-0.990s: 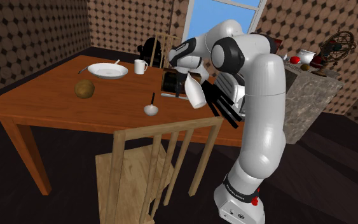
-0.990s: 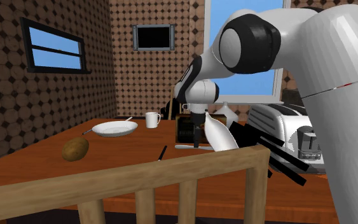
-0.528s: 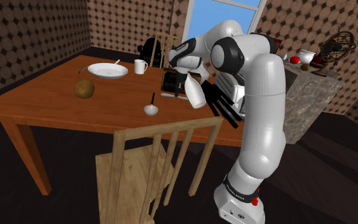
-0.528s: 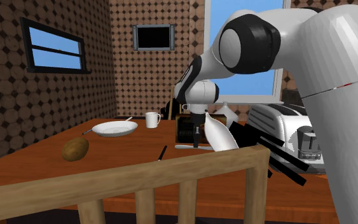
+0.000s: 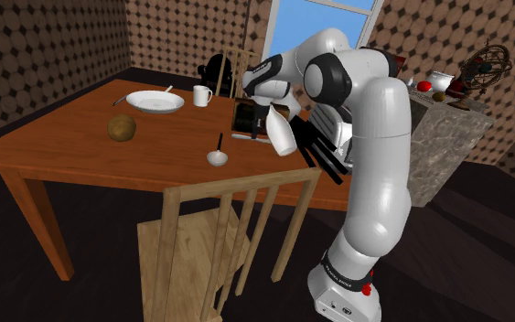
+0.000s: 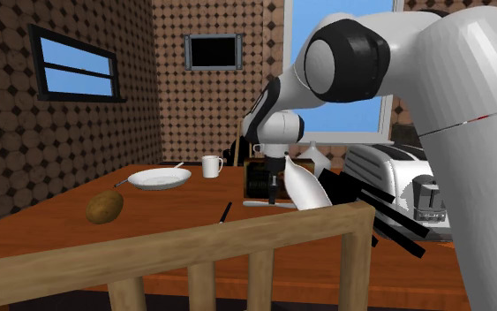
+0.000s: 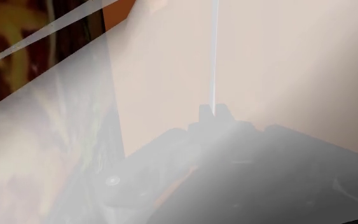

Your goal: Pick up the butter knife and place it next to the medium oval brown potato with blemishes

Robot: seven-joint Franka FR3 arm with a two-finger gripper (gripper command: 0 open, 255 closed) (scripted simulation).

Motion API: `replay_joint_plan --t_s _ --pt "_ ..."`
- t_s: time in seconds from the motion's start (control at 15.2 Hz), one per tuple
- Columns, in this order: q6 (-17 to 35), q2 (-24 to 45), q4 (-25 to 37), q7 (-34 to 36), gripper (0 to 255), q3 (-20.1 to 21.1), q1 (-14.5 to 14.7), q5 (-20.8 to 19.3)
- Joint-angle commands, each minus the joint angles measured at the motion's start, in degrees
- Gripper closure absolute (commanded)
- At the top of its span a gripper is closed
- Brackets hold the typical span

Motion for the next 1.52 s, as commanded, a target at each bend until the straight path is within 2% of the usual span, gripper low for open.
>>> replay_joint_plan --t_s 0.0,1.45 --pt "-0.95 -0.43 0.48 0.28 255 -0.21 0.05 -0.36" --pt "-15.55 -5.41 10.88 3.23 255 -1.89 0.45 -4.01"
